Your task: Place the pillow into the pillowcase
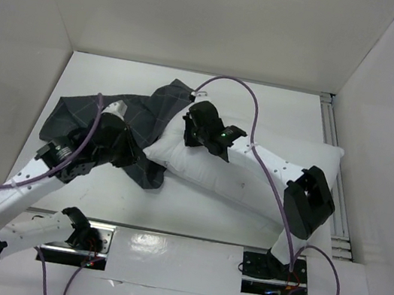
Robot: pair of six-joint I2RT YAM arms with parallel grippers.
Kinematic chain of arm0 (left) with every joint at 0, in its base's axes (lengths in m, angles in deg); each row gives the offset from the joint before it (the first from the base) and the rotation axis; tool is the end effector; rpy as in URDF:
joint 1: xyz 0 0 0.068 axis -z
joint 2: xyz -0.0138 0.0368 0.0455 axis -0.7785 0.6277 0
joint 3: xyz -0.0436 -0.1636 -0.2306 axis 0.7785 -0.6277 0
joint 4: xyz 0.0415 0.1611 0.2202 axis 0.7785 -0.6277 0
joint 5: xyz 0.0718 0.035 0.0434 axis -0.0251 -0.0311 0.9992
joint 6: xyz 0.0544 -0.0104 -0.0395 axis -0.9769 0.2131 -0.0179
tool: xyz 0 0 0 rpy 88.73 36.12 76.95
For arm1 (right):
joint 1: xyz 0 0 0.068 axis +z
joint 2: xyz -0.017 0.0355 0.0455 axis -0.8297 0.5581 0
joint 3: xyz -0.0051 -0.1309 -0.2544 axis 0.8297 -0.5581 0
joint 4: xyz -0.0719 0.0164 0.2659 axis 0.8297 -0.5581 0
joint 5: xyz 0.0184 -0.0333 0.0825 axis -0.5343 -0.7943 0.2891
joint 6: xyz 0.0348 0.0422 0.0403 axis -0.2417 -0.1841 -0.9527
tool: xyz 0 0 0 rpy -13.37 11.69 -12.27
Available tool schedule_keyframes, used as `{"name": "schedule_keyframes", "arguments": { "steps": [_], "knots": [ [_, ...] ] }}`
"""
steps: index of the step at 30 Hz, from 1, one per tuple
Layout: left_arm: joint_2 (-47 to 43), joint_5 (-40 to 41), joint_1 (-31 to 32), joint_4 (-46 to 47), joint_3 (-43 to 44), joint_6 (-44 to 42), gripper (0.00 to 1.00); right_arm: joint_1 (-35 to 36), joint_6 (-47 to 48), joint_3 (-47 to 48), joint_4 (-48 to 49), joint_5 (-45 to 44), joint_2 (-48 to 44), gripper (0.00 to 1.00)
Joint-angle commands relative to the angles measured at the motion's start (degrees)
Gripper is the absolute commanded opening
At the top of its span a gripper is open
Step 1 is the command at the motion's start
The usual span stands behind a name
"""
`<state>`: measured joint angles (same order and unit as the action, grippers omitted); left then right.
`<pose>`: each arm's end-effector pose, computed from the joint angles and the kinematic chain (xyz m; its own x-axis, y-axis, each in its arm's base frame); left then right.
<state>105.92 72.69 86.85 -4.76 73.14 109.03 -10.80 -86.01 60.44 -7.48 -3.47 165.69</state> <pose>0.1607 -0.1048 0.3548 -0.6484 -0.5556 -0.5205 -0.1397 0.7589 -0.6360 0.3067 0.2975 0.2618 -0.6306 -0.1597 -0.7595 -0.4269 0.8886 0.1677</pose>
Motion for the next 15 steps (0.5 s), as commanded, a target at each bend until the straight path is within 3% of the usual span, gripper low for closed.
{"name": "schedule_keyframes", "arguments": {
  "steps": [1, 2, 3, 5, 7, 12, 15],
  "knots": [
    [5.92, 1.96, -0.92, 2.08, -0.45, -2.81, 0.20, -0.98, 0.98, -2.80, -3.22, -2.78, -0.56, 0.00],
    [9.60, 1.97, -1.70, 3.30, -0.44, -3.59, 0.25, -0.98, 0.98, -2.81, -3.22, -2.26, -0.56, 0.00],
    [11.03, 2.67, -1.71, 4.35, -0.44, -3.60, 0.45, -0.98, 0.98, -2.81, -3.74, -2.26, -1.08, 0.00],
    [13.40, 2.67, -3.55, 7.51, -0.44, -5.96, 0.72, -0.98, 0.98, -2.81, -3.75, -2.26, -1.09, 0.00],
    [17.09, 2.67, -4.51, 10.95, 0.25, -7.01, 0.87, -0.46, 0.98, -2.81, -3.75, -1.73, -1.61, 0.00],
    [25.09, 2.67, -7.16, 13.95, 3.07, -9.66, 0.90, 0.07, 0.98, -2.81, -4.28, -1.73, -1.62, 0.00],
    [29.14, 2.15, -9.00, 14.56, 4.30, -9.66, 0.85, 0.07, 0.46, -2.81, -4.28, -1.73, -2.14, 0.00]
  ]
}}
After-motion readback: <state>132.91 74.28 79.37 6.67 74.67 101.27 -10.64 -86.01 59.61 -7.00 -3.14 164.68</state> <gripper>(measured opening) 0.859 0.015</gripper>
